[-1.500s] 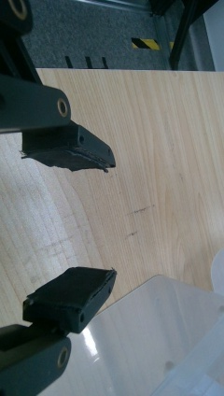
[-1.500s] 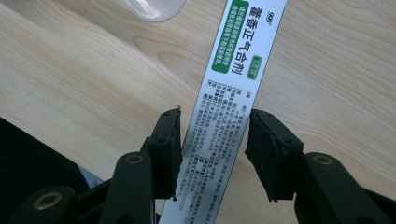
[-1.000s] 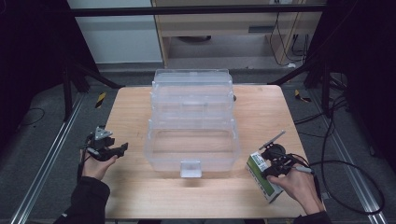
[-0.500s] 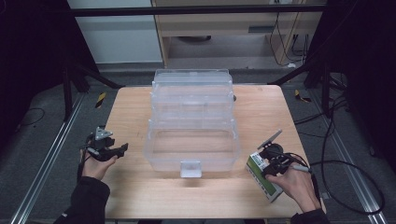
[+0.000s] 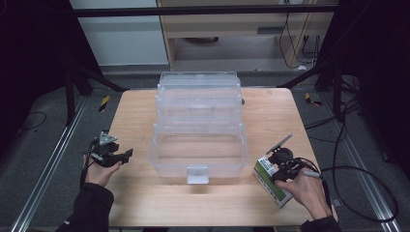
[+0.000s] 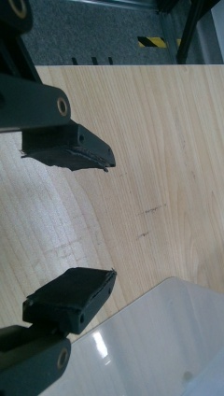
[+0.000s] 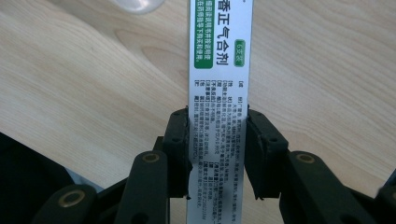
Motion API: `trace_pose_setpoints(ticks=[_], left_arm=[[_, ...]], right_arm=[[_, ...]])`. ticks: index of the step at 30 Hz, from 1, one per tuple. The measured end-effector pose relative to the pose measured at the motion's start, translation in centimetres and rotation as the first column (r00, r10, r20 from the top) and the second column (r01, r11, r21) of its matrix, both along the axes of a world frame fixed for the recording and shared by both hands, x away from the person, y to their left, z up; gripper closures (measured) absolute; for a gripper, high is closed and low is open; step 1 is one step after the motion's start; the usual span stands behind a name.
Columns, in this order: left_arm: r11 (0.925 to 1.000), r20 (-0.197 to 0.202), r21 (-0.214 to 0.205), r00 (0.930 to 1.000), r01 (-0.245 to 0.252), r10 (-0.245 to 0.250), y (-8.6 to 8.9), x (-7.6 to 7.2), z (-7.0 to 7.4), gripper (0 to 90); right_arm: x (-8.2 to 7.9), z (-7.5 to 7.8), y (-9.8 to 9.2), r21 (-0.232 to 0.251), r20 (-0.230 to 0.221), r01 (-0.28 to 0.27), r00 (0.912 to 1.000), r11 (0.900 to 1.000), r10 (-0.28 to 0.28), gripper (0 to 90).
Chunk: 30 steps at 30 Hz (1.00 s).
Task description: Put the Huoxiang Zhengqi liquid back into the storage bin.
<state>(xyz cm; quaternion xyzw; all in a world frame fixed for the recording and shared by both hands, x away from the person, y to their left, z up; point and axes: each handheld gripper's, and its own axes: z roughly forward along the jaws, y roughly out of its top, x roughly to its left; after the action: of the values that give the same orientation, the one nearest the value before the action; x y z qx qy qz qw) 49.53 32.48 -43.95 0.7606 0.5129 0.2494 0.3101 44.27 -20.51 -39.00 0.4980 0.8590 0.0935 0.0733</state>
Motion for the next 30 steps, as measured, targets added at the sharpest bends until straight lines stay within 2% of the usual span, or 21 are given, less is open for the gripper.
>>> trace_pose_setpoints(ticks=[6,10,15,21,23,25,30], left_arm=[[1.0000,0.004,-0.004,1.0000,-0.002,0.002,0.0,0.0,0.0,38.3],[1.0000,0.004,-0.004,1.0000,0.001,-0.001,-0.1,0.0,0.0,38.2],[0.9999,-0.003,-0.004,0.9999,0.013,-0.013,-0.4,0.1,-0.2,38.3],[0.9998,-0.003,-0.006,0.9998,0.021,-0.021,-0.6,0.1,-0.3,38.2],[0.9997,-0.002,-0.005,0.9997,0.023,-0.023,-0.7,0.1,-0.3,38.3],[0.9997,-0.002,-0.006,0.9997,0.026,-0.026,-0.7,0.1,-0.3,38.3],[0.9997,0.000,-0.010,0.9998,0.021,-0.021,-0.7,0.1,-0.2,38.2]], right_arm=[[-0.1,1.5,-0.6,0.038,0.082,0.021,0.9963,0.9991,-0.024,64.5],[0.0,2.4,-1.2,0.077,0.161,0.052,0.9849,0.9957,-0.064,64.5],[0.2,3.1,-1.7,0.123,0.207,0.071,0.9738,0.9899,-0.095,64.6],[0.6,3.5,-2.1,0.161,0.236,0.086,0.9639,0.9833,-0.123,64.6],[0.7,3.6,-2.4,0.176,0.267,0.087,0.9546,0.9807,-0.132,64.7],[0.9,3.9,-2.7,0.199,0.308,0.095,0.9388,0.9754,-0.154,64.7],[1.0,4.3,-3.1,0.224,0.361,0.092,0.9171,0.9703,-0.170,64.7]])
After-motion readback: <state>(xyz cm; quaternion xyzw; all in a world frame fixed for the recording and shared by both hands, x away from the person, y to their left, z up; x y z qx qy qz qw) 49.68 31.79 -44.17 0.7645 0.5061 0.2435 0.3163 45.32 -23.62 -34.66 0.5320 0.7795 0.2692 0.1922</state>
